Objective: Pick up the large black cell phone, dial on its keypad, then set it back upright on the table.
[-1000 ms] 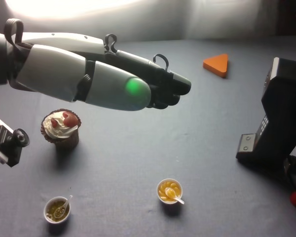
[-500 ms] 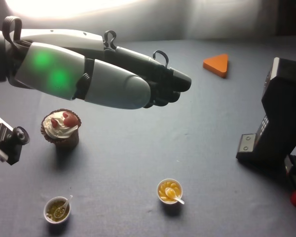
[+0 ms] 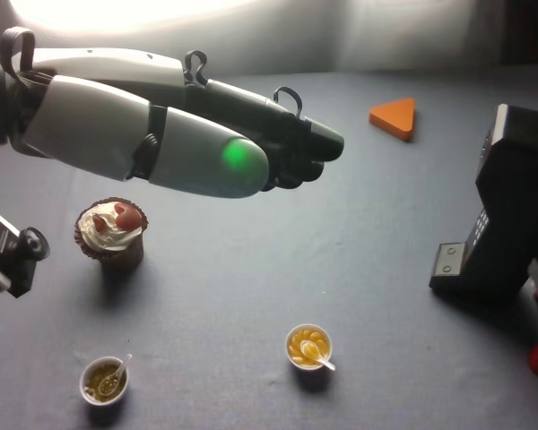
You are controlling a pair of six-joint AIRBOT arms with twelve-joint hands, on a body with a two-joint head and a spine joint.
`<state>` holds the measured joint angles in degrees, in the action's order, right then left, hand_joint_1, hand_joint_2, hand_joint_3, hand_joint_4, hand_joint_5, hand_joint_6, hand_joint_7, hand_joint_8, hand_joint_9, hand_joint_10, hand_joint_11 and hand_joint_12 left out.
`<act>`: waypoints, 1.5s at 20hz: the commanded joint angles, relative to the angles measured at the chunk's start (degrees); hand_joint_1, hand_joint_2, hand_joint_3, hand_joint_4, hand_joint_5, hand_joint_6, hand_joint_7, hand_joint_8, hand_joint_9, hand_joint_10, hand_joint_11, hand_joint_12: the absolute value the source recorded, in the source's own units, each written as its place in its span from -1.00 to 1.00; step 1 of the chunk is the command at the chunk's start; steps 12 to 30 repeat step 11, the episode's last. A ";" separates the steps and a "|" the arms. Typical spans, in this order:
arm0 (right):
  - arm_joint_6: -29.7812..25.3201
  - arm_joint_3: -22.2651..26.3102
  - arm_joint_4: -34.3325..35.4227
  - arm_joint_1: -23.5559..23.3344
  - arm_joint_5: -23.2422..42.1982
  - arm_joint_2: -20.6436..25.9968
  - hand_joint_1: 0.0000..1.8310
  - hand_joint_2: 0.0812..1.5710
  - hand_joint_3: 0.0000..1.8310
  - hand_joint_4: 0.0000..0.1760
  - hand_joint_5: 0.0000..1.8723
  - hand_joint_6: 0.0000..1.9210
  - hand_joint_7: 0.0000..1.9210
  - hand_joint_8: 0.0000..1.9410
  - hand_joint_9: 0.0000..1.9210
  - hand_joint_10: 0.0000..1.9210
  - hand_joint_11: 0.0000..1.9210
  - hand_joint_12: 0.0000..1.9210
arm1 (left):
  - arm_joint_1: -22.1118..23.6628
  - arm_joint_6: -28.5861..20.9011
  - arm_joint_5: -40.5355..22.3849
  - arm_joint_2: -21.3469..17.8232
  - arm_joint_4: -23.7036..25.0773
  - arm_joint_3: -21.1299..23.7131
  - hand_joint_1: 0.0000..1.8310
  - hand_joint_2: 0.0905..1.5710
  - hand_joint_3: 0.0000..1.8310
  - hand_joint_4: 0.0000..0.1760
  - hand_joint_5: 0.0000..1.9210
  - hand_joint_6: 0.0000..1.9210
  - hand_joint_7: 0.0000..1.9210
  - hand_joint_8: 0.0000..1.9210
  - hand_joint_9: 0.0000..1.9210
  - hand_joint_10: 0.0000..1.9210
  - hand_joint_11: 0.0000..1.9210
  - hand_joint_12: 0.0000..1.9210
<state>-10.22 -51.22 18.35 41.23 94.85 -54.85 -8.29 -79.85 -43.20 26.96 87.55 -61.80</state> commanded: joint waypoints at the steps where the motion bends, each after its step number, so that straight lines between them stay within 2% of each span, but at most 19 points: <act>1: -0.05 0.29 -0.99 -0.66 6.26 0.89 -0.69 0.29 -1.00 -0.70 -1.00 -1.00 -1.00 -1.00 -1.00 -1.00 -1.00 -1.00 | 1.61 -0.75 -1.56 -0.47 -4.41 -0.18 -0.78 0.55 -1.00 -0.68 -0.74 -1.00 -0.64 -1.00 -0.64 -1.00 -1.00 -0.06; 3: 0.15 0.98 -0.99 -0.67 6.26 2.32 -0.69 0.27 -1.00 -0.62 -1.00 -1.00 -1.00 -1.00 -1.00 -1.00 -1.00 -1.00 | 1.62 -1.11 -1.76 -0.54 -4.42 -0.15 -0.84 0.57 -1.00 -0.68 -0.75 -1.00 -0.64 -1.00 -0.64 -1.00 -1.00 -0.08; 6: 0.17 1.64 -0.97 -0.62 6.26 4.20 -0.70 0.27 -1.00 -0.62 -1.00 -1.00 -1.00 -1.00 -1.00 -1.00 -1.00 -1.00 | 2.03 -1.83 -1.22 -0.68 -4.47 -0.13 -0.83 0.57 -1.00 -0.68 -0.76 -1.00 -0.65 -1.00 -0.66 -1.00 -1.00 -0.12; 7: 0.17 1.80 -0.97 -0.63 6.26 4.62 -0.70 0.27 -1.00 -0.62 -1.00 -1.00 -1.00 -1.00 -1.00 -1.00 -1.00 -1.00 | 2.16 -1.90 -0.99 -0.68 -4.65 -0.18 -0.81 0.57 -1.00 -0.73 -0.75 -1.00 -0.65 -1.00 -0.66 -1.00 -1.00 -0.12; 8: 0.23 2.05 -0.98 -0.64 6.25 5.25 -0.70 0.27 -1.00 -0.62 -1.00 -1.00 -1.00 -1.00 -1.00 -1.00 -1.00 -1.00 | 2.24 -1.88 -0.77 -0.69 -4.83 -0.23 -0.83 0.57 -1.00 -0.68 -0.75 -1.00 -0.66 -1.00 -0.66 -1.00 -1.00 -0.11; 9: 0.45 2.19 -0.98 -0.66 6.25 5.72 -0.66 0.25 -1.00 -0.51 -1.00 -1.00 -1.00 -1.00 -1.00 -1.00 -1.00 -1.00 | 2.24 -1.89 -0.76 -0.70 -4.84 -0.28 -0.84 0.57 -1.00 -0.69 -0.76 -1.00 -0.66 -1.00 -0.66 -1.00 -1.00 -0.12; 11: 0.67 2.60 -1.00 -0.65 6.25 7.08 -0.69 0.27 -1.00 -0.58 -1.00 -1.00 -1.00 -1.00 -1.00 -1.00 -1.00 -1.00 | 2.21 -1.92 -0.93 -0.71 -4.85 -0.33 -0.82 0.57 -1.00 -0.72 -0.76 -1.00 -0.66 -1.00 -0.66 -1.00 -1.00 -0.10; 30: 0.67 2.60 -1.00 -0.65 6.25 7.08 -0.69 0.27 -1.00 -0.58 -1.00 -1.00 -1.00 -1.00 -1.00 -1.00 -1.00 -1.00 | 2.21 -1.92 -0.93 -0.71 -4.85 -0.33 -0.82 0.57 -1.00 -0.72 -0.76 -1.00 -0.66 -1.00 -0.66 -1.00 -1.00 -0.10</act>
